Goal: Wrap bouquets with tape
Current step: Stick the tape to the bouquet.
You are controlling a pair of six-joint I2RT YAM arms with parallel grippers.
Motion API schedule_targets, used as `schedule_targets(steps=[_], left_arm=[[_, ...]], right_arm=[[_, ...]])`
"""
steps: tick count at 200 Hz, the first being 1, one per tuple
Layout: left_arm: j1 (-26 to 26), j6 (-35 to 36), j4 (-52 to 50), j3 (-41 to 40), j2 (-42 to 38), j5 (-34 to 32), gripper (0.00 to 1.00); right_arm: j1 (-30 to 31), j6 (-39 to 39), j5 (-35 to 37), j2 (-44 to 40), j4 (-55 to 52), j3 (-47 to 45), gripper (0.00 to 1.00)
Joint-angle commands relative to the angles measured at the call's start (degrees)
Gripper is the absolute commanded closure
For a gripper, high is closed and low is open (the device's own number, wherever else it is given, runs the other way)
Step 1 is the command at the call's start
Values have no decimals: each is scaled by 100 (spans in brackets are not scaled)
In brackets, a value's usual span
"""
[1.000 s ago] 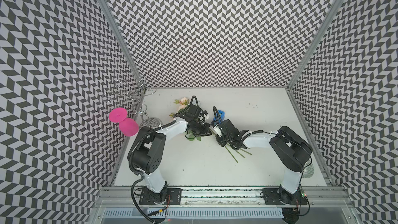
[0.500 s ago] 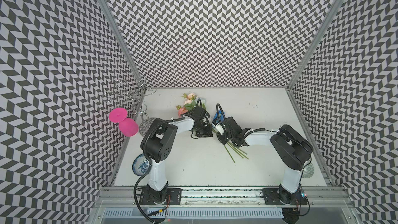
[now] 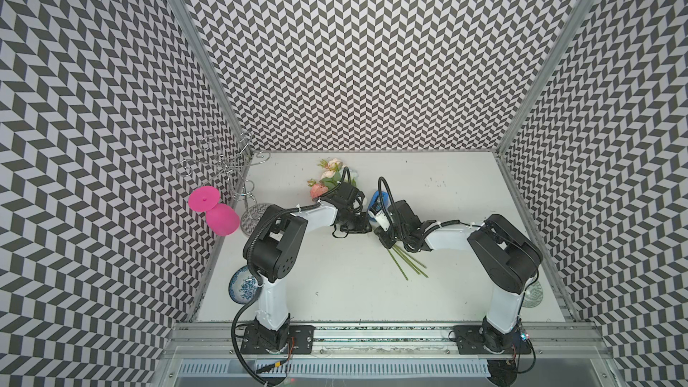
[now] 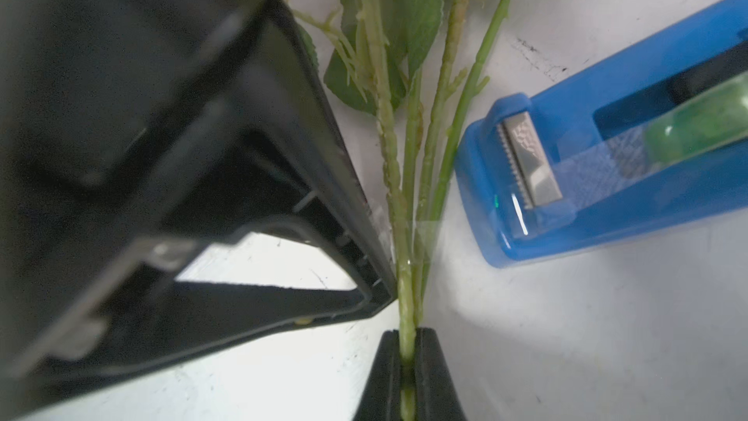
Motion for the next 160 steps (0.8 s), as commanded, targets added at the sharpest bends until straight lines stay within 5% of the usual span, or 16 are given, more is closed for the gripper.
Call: schedule_targets(steps=[1, 93, 99, 132, 160], left_arm=[[-24, -33, -87, -209, -35, -452, 62], [217, -337, 552, -993, -1250, 146, 18], [236, -391, 696, -1063, -1308, 276, 1], [522, -1819, 2887, -2091, -1587, 1428, 0], [380, -2534, 3660, -2407, -1558, 933, 0]], right_arm=[[-83, 32, -226, -59, 243, -27, 100], [-134, 54, -351, -53, 177, 31, 100], [-136, 62, -351, -43, 157, 49, 100], [-136, 50, -410, -87, 157, 64, 100], [-131, 93, -565, -122, 170, 95, 100]])
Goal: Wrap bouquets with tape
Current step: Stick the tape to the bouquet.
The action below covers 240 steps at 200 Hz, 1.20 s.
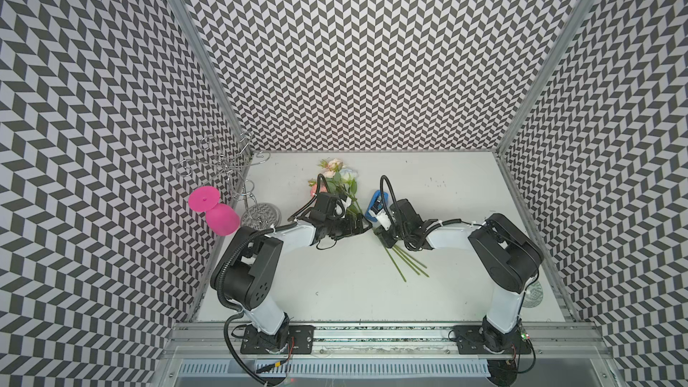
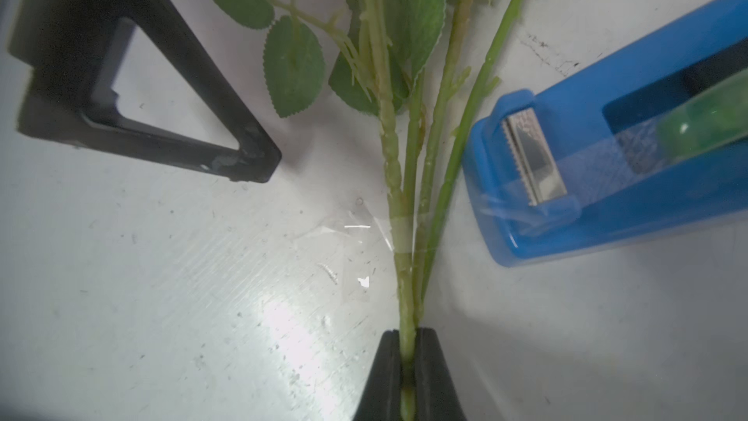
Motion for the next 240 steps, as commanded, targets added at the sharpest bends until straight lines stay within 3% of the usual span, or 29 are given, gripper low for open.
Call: schedule_targets(steps=[1, 26, 75, 88, 100, 115, 142, 172, 211, 240], left_arm=[[-102, -1046, 1421, -247, -27, 17, 0], [-223, -1831, 2548, -610, 142, -71, 0], [-576, -2323, 3237, -788, 529, -895, 4], [-652, -2075, 2761, -703, 350, -1236, 5], [-664, -1883, 2322, -588, 228, -1546, 12], [-563, -1861, 2292, -603, 271, -1529, 13], [-357, -1938, 2336, -832, 110, -1339, 1], [-285, -1848, 1636, -777, -705, -1465, 1], [-597, -3310, 1650, -701, -782, -963, 9], [-1017, -3665, 838, -222, -423, -1556, 12]], right_arm=[[-29, 24, -208, -131, 185, 89, 100], [-27, 44, -314, -208, 277, 13, 100], [-32, 15, -255, -184, 273, 13, 100], [-31, 7, -244, -154, 234, 28, 100], [-32, 6, -270, -172, 241, 17, 100], [-32, 11, -259, -209, 262, -4, 100], [-31, -20, -161, -215, 167, 45, 100], [-32, -15, -120, -155, 161, 35, 100], [-32, -29, -44, -135, 165, 39, 100], [-24, -43, -35, -140, 163, 39, 100]])
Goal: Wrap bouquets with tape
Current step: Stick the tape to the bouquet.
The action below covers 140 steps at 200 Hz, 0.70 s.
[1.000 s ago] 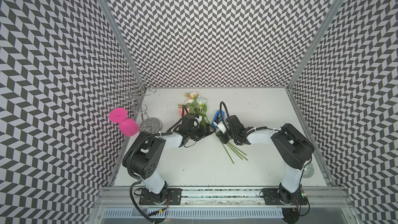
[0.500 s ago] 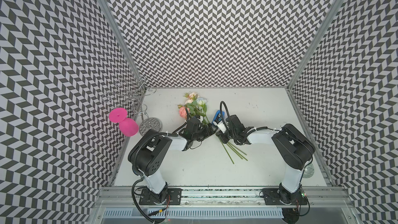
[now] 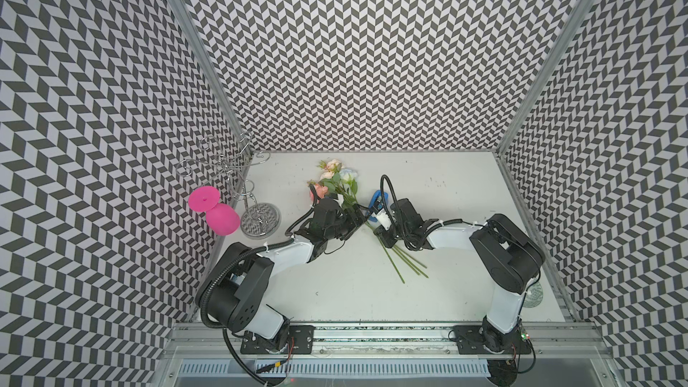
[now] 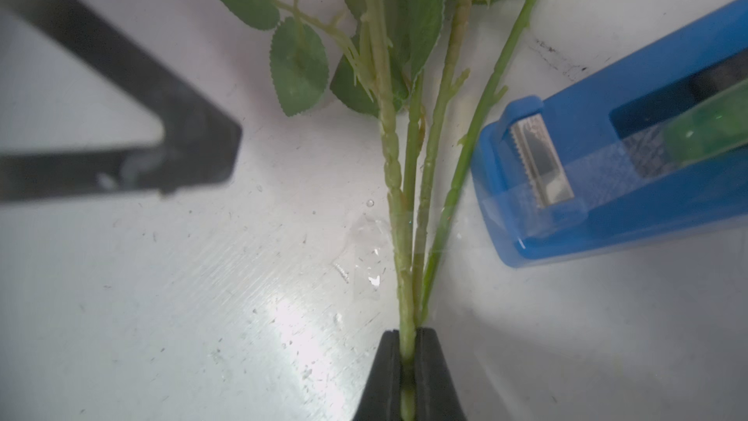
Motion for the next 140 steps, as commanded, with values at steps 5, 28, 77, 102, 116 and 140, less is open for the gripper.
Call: schedule_targets(steps=[5, 28, 77, 102, 116, 140], left_arm=[[-294, -647, -778, 471, 370, -357, 13], [-275, -844, -587, 514, 621, -464, 19], [-255, -996, -732, 596, 742, -821, 37], [-210, -914, -632, 520, 636, -1069, 37], [-126, -721, -784, 685, 700, -1088, 37], [-62, -562, -978, 844, 702, -1065, 36]], right_arm=[[-31, -75, 37, -90, 201, 42, 100], [-31, -99, 29, -114, 208, 29, 100], [-30, -93, 12, -95, 236, -10, 100], [-31, 53, -49, -41, 108, 102, 92], [-31, 185, 23, -42, 0, 167, 81], [-28, 342, 99, -182, -11, 113, 73]])
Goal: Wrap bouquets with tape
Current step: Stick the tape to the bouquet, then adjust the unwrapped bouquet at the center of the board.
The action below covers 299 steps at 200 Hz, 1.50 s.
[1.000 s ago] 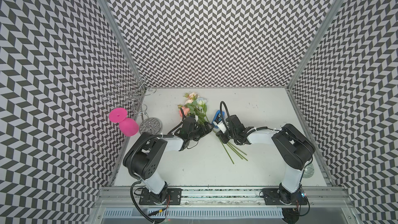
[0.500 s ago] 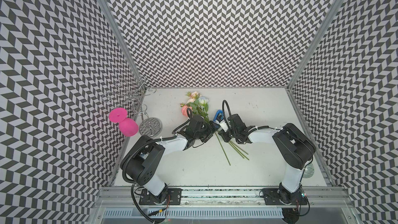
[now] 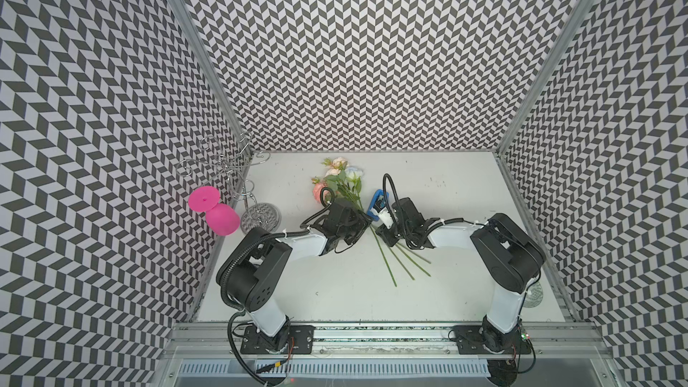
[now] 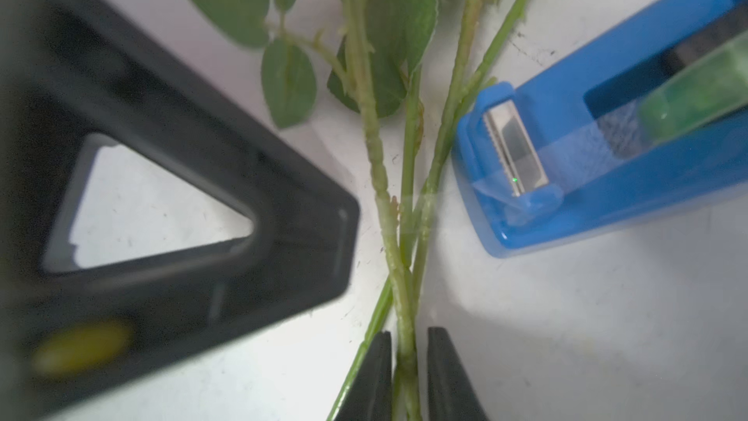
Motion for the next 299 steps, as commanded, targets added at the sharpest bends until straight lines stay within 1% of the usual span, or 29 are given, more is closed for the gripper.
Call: schedule_targets(steps=[1, 30, 52, 75, 90, 108, 136, 166, 181, 217, 243, 279, 299], left_arm=[[78, 191, -243, 253, -86, -170, 36], [92, 182, -270, 114, -394, -112, 35], [227, 313, -323, -36, -692, -281, 34], [452, 316, -124, -203, -633, -3, 34], [483, 365, -9, -246, -537, 3, 35], [596, 439, 155, -266, -355, 98, 42], [744, 466, 445, -349, -212, 269, 44], [717, 600, 425, -315, -228, 264, 45], [728, 597, 481, -341, -171, 292, 49], [719, 553, 635, -369, -53, 358, 49], [719, 566, 629, -377, -51, 372, 50], [744, 597, 607, -421, -67, 372, 50], [737, 588, 684, -396, 24, 424, 51]], right_arm=[[27, 199, 31, -188, 91, 91, 73], [27, 311, 36, -617, 218, -78, 70], [106, 312, 221, -889, 223, -80, 69], [346, 206, 675, -1039, 185, -50, 69], [549, 26, 813, -1081, 456, -170, 70], [733, -203, 1067, -933, 641, -170, 72], [744, -224, 1452, -515, 763, 55, 71], [744, -361, 1473, -156, 826, 262, 71], [746, -463, 1636, -24, 826, 315, 71], [737, -477, 1915, 129, 927, 339, 70], [753, -363, 1837, 165, 984, 364, 70], [841, -298, 1884, -113, 1173, 92, 71], [843, -301, 1990, 49, 1204, 161, 71]])
